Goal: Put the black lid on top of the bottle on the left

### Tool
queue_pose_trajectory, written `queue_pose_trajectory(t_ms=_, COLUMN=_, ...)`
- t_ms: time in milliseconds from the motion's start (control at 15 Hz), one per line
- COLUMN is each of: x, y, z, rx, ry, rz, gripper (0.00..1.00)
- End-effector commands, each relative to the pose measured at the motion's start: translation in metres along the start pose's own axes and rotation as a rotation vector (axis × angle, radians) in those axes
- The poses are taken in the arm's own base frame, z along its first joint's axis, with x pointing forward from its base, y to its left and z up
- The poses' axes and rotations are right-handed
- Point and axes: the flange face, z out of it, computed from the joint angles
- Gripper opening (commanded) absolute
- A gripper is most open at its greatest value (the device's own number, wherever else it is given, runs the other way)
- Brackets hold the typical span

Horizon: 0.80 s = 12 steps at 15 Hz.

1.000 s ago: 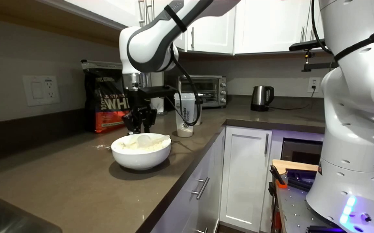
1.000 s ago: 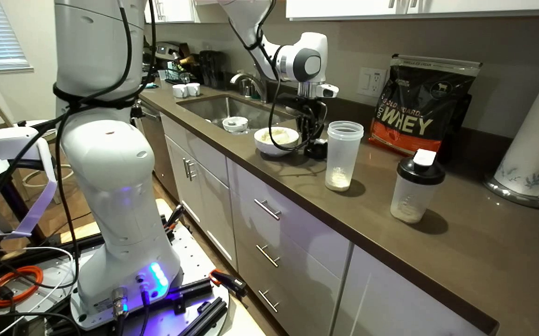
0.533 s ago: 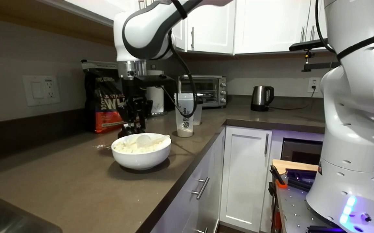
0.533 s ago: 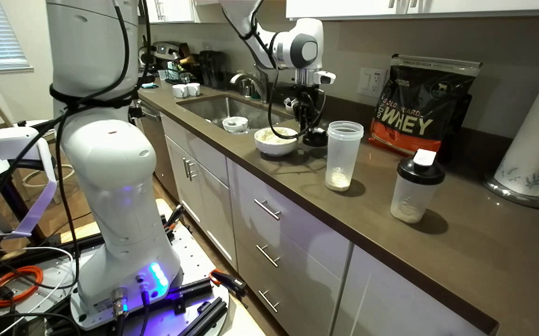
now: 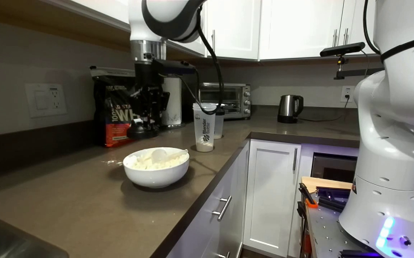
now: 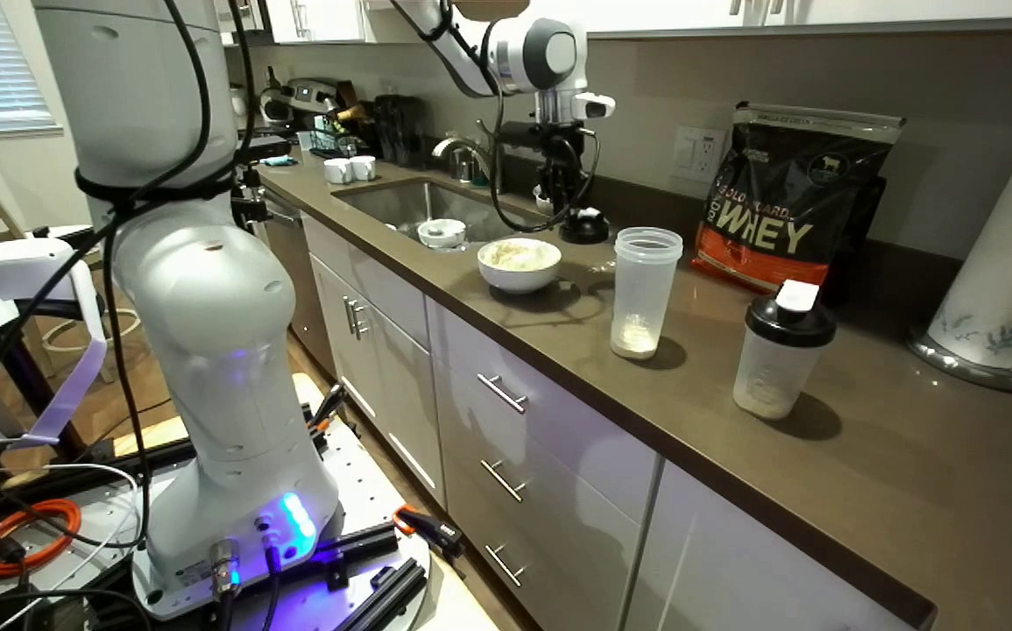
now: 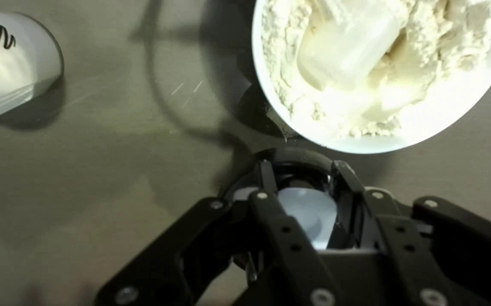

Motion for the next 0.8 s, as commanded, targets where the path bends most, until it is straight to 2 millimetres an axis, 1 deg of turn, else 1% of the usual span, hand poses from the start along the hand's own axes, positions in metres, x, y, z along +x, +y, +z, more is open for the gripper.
queue_pose_trajectory(t_ms=0, x=-0.031, y=0.008, z=-0.033, rx=-0.007, ry=0.018, rz=-0.038, gripper=0.12)
queue_pose_trajectory(t_ms=200, x=-0.048, y=0.018, z=-0.058, rx=-0.013, ry=0.011, rz=-0.056, gripper=0.12)
queue_pose_trajectory(t_ms=400, x=-0.058, y=0.032, z=-0.080, rx=-0.044, ry=-0.002, rz=-0.057, gripper=0.12)
queue_pose_trajectory(t_ms=667, x=-0.066, y=0.058, z=-0.110, rx=-0.045, ry=0.002, rz=-0.027, gripper=0.12)
queue_pose_trajectory(t_ms=733, x=-0.065, y=0.069, z=-0.115, rx=-0.036, ry=0.014, rz=-0.015, gripper=0.12)
